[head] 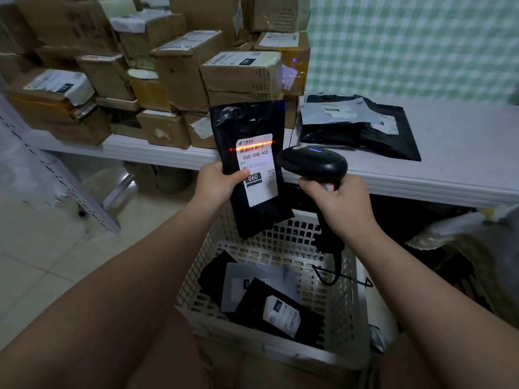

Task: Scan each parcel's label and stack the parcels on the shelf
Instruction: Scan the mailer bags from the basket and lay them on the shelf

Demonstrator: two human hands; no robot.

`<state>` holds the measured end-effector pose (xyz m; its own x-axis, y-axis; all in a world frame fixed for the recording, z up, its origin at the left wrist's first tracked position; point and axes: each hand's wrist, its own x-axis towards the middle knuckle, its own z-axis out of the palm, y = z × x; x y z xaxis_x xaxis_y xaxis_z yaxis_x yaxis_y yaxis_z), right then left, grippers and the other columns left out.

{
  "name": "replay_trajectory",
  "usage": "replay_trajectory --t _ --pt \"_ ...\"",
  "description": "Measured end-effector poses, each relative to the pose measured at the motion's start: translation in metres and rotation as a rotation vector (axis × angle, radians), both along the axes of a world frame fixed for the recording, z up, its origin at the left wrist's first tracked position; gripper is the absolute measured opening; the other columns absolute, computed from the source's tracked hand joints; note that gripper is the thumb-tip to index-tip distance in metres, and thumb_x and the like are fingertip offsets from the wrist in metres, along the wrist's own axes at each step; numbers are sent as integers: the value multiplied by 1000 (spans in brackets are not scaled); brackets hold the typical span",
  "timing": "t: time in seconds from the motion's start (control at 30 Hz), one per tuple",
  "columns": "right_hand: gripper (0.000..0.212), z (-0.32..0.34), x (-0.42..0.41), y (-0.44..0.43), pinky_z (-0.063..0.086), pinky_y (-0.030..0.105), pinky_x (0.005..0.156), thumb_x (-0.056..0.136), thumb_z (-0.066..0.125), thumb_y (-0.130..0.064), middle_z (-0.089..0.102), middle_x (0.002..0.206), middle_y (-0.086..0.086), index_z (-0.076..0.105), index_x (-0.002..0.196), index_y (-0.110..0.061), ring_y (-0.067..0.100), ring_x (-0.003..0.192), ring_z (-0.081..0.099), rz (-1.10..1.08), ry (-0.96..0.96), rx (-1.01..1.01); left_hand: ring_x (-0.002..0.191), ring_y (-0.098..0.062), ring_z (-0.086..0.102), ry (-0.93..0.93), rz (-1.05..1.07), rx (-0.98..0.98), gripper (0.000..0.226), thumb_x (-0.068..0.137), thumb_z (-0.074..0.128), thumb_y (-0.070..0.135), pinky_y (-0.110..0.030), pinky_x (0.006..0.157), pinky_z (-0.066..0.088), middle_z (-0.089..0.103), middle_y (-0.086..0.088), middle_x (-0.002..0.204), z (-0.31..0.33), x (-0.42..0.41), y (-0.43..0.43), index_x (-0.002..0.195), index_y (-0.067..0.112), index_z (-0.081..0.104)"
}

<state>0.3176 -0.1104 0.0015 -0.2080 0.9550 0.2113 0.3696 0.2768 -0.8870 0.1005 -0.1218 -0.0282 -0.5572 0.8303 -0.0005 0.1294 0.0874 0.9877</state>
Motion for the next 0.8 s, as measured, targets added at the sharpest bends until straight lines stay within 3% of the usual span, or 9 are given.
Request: replay_trajectory --t 0.2,0.3,0.37,0.47,0.57,0.67,0.73,0.8 --pt "45 -4 3 5 45 30 68 77 75 -35 60 69 14 63 85 7 16 68 57 60 105 -85 84 -9 70 -1 -56 32 17 86 69 9 -23 78 56 72 1 96 5 7 -4 103 12 69" --pt "23 -3 5 7 51 29 75 80 77 -22 66 74 9 71 88 -2 16 76 65 101 251 -226 78 0 69 -45 -137 92 16 90 64 10 -13 67 53 71 8 94 12 17 -5 104 17 66" --pt "21 -3 10 12 52 28 72 83 73 -16 61 81 9 69 92 2 18 75 63 115 390 -384 86 -2 69 -125 -186 133 17 90 63 9 -14 71 52 71 7 98 15 24 -2 105 16 65" --pt "8 -1 22 21 57 34 76 87 68 -14 69 84 8 70 91 -7 21 76 67 169 511 -551 93 -9 69 -242 -201 139 21 90 63 11 -19 78 54 71 0 105 18 39 5 112 11 64" --pt "7 -3 31 27 55 35 81 86 70 -15 73 80 2 69 91 -10 18 78 68 64 526 -517 103 -14 67 -233 -222 119 23 93 62 20 -29 91 52 70 -1 113 18 55 18 115 16 62" --pt "6 2 40 33 57 29 73 86 70 -15 69 69 -2 68 81 -13 13 72 69 -102 607 -380 110 -13 62 -150 -376 -9 33 94 60 29 -31 83 51 65 6 122 20 82 30 125 21 53" --pt "8 5 51 42 57 29 70 86 70 -17 66 73 3 67 82 -11 14 72 68 -188 624 -294 110 -14 61 -57 -494 -90 33 94 61 22 -32 78 52 62 5 126 17 106 37 125 22 49" --pt "12 7 62 54 55 30 72 84 73 -21 64 74 3 65 82 -12 14 73 66 -263 532 -174 112 -17 61 -32 -520 -42 33 93 61 11 -36 89 53 62 -2 128 16 125 53 124 18 51"
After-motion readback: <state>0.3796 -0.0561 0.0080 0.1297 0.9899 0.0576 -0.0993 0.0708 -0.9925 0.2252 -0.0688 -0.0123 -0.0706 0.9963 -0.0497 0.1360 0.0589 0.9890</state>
